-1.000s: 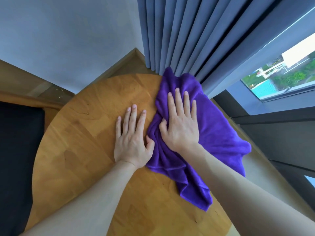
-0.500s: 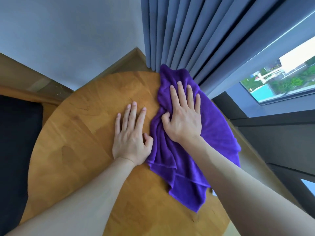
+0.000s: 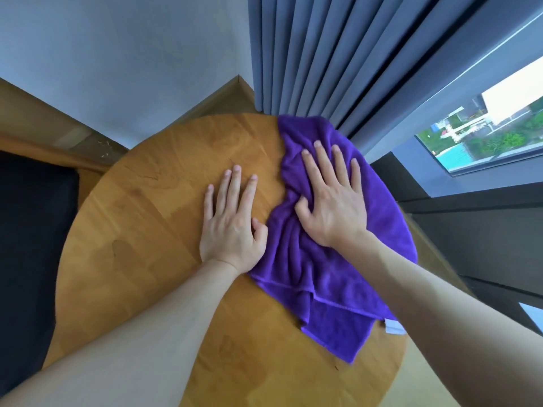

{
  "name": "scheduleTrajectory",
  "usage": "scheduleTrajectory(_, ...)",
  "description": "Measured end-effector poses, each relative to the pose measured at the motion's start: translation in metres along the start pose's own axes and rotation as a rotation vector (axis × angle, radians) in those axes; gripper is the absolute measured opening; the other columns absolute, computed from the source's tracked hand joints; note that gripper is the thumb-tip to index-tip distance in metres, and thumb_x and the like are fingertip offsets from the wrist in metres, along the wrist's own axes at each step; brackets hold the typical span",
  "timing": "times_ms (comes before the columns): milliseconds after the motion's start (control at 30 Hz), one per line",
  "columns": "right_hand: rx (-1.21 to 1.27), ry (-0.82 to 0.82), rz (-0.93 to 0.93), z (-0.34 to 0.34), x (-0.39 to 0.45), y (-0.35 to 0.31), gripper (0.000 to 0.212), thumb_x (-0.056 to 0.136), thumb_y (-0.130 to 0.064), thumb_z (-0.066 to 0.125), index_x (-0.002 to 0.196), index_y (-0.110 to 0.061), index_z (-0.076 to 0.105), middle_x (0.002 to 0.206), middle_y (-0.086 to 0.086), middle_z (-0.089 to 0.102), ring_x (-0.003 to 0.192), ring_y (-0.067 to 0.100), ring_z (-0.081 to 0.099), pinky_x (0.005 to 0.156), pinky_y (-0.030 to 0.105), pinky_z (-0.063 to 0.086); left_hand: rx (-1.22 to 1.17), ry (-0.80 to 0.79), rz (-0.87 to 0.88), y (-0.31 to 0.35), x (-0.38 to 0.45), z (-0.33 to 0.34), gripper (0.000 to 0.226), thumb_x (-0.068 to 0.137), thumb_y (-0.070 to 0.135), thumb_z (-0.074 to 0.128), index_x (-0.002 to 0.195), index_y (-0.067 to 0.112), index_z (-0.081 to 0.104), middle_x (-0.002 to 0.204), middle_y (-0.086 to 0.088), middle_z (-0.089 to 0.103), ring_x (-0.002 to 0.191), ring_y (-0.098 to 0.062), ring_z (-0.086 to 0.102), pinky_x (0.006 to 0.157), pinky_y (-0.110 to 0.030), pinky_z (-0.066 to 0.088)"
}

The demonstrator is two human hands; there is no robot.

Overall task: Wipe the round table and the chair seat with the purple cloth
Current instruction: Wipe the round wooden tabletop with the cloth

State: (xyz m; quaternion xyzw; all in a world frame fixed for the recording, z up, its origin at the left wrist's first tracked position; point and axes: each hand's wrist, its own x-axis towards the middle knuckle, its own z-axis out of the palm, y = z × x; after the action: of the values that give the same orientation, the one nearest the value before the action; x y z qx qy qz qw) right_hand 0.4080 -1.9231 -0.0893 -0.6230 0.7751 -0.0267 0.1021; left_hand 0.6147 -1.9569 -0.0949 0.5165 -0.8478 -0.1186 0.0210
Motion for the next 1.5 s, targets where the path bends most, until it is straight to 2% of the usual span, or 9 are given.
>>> scheduleTrajectory(133, 0.04, -0.004, 0.117, 0.005, 0.006, -0.033, 0.08, 0.091, -0.045, 0.038, 0.163, -0.017, 0.018, 0.172, 0.005, 0.01, 0.158, 0.032, 0.003, 0.125, 0.059, 0.005, 0.019, -0.014, 0.003, 0.001, 0.0, 0.0, 0.08, 0.086, 0.034, 0.035, 0.163, 0.02, 0.02, 0.173, -0.009, 0.009, 0.16, -0.022, 0.004, 0.128, -0.05, 0.009)
scheduleTrajectory(433, -0.027, -0.106, -0.403, 0.004, -0.044, 0.009, 0.085, 0.086, -0.049, 0.046, 0.163, -0.026, 0.019, 0.172, -0.003, 0.011, 0.158, 0.025, 0.005, 0.126, 0.054, 0.008, -0.022, 0.006, 0.01, 0.002, 0.0, -0.003, 0.072, 0.085, 0.031, 0.04, 0.155, 0.012, 0.037, 0.171, -0.011, 0.015, 0.159, -0.023, 0.009, 0.127, -0.052, 0.012)
scheduleTrajectory(600, 0.014, -0.011, 0.01, 0.003, -0.004, -0.005, 0.086, 0.085, -0.051, 0.044, 0.163, -0.028, 0.017, 0.172, -0.003, 0.011, 0.158, 0.028, 0.004, 0.126, 0.057, 0.003, -0.026, 0.013, 0.007, 0.001, 0.0, -0.001, 0.078, 0.086, 0.033, 0.038, 0.162, 0.02, 0.025, 0.172, -0.008, 0.013, 0.159, -0.021, 0.007, 0.128, -0.05, 0.011)
scheduleTrajectory(700, 0.013, -0.012, 0.076, 0.008, 0.009, -0.029, 0.084, 0.089, -0.049, 0.039, 0.163, -0.021, 0.014, 0.172, 0.004, 0.007, 0.158, 0.033, 0.001, 0.125, 0.059, 0.0, -0.015, 0.018, 0.008, 0.0, 0.001, 0.0, 0.078, 0.086, 0.033, 0.037, 0.162, 0.02, 0.025, 0.172, -0.008, 0.013, 0.159, -0.021, 0.007, 0.128, -0.051, 0.011)
scheduleTrajectory(833, 0.0, -0.074, -0.118, 0.005, -0.013, -0.028, 0.081, 0.092, -0.048, 0.038, 0.163, -0.017, 0.016, 0.172, 0.005, 0.007, 0.158, 0.034, 0.001, 0.123, 0.063, 0.008, -0.008, 0.01, 0.014, 0.002, 0.0, -0.001, 0.077, 0.084, 0.031, 0.038, 0.159, 0.016, 0.032, 0.172, -0.01, 0.014, 0.159, -0.022, 0.009, 0.127, -0.052, 0.012)
scheduleTrajectory(1033, -0.044, -0.147, -0.442, 0.003, -0.054, 0.012, 0.085, 0.088, -0.049, 0.044, 0.164, -0.025, 0.015, 0.172, -0.003, 0.005, 0.158, 0.027, 0.001, 0.127, 0.052, 0.003, -0.001, 0.008, 0.015, 0.003, 0.0, -0.001, 0.069, 0.084, 0.029, 0.041, 0.149, 0.009, 0.045, 0.171, -0.012, 0.016, 0.159, -0.024, 0.011, 0.127, -0.053, 0.013)
scheduleTrajectory(1167, -0.003, -0.077, -0.204, -0.003, -0.021, 0.01, 0.085, 0.085, -0.051, 0.044, 0.163, -0.026, 0.019, 0.171, -0.003, 0.013, 0.158, 0.028, 0.008, 0.125, 0.056, 0.01, 0.0, 0.008, 0.01, 0.001, 0.0, 0.0, 0.078, 0.085, 0.03, 0.04, 0.161, 0.018, 0.027, 0.172, -0.009, 0.012, 0.159, -0.022, 0.007, 0.128, -0.051, 0.01)
scheduleTrajectory(1300, 0.046, -0.039, 0.041, 0.001, 0.001, -0.034, 0.083, 0.088, -0.047, 0.04, 0.163, -0.02, 0.018, 0.172, 0.003, 0.01, 0.158, 0.033, 0.001, 0.125, 0.058, 0.002, -0.008, 0.028, 0.009, 0.0, -0.001, 0.001, 0.079, 0.085, 0.03, 0.037, 0.162, 0.019, 0.026, 0.172, -0.009, 0.012, 0.159, -0.022, 0.008, 0.128, -0.05, 0.01)
scheduleTrajectory(1500, -0.002, -0.139, -0.331, 0.002, -0.032, -0.016, 0.081, 0.09, -0.046, 0.038, 0.164, -0.022, 0.016, 0.172, 0.0, 0.007, 0.158, 0.031, 0.001, 0.125, 0.059, 0.004, 0.007, 0.024, 0.018, 0.001, -0.002, 0.0, 0.07, 0.084, 0.03, 0.039, 0.151, 0.01, 0.04, 0.17, -0.014, 0.018, 0.159, -0.026, 0.012, 0.127, -0.052, 0.011)
